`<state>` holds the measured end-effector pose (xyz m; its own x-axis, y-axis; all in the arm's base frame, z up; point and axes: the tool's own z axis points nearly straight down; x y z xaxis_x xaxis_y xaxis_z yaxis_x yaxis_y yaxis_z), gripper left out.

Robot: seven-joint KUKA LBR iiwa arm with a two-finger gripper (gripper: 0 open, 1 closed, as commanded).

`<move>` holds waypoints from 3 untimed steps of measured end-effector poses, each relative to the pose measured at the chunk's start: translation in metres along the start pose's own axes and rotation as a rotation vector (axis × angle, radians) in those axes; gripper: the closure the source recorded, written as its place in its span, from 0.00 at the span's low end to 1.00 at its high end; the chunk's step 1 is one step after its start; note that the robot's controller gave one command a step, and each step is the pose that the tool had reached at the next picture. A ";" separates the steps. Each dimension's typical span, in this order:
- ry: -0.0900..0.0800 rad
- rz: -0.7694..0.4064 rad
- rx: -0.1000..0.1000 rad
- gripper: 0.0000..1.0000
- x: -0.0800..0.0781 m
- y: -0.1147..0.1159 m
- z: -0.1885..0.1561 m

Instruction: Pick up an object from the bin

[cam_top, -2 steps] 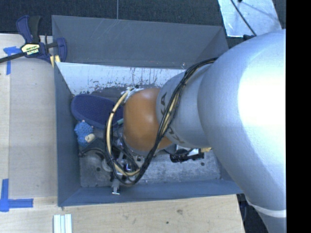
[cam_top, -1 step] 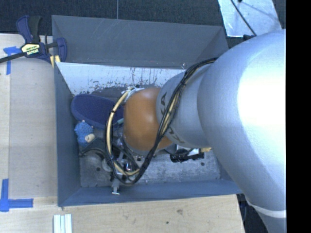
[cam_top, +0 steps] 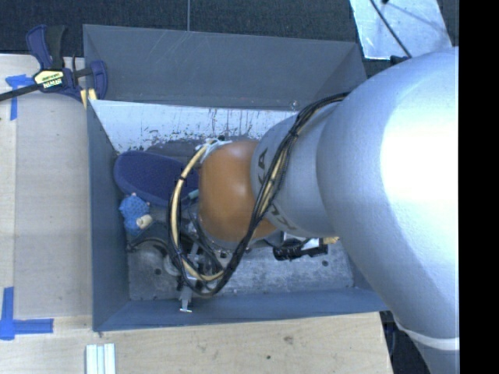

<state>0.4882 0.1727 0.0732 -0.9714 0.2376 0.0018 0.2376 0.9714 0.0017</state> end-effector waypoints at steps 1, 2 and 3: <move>-0.001 0.002 -0.001 0.00 0.000 0.000 0.000; -0.005 0.004 -0.003 1.00 -0.002 0.000 -0.002; -0.011 0.003 -0.004 1.00 -0.005 0.000 -0.121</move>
Offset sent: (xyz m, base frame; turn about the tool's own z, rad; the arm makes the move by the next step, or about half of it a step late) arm 0.0000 0.0000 0.0000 0.0000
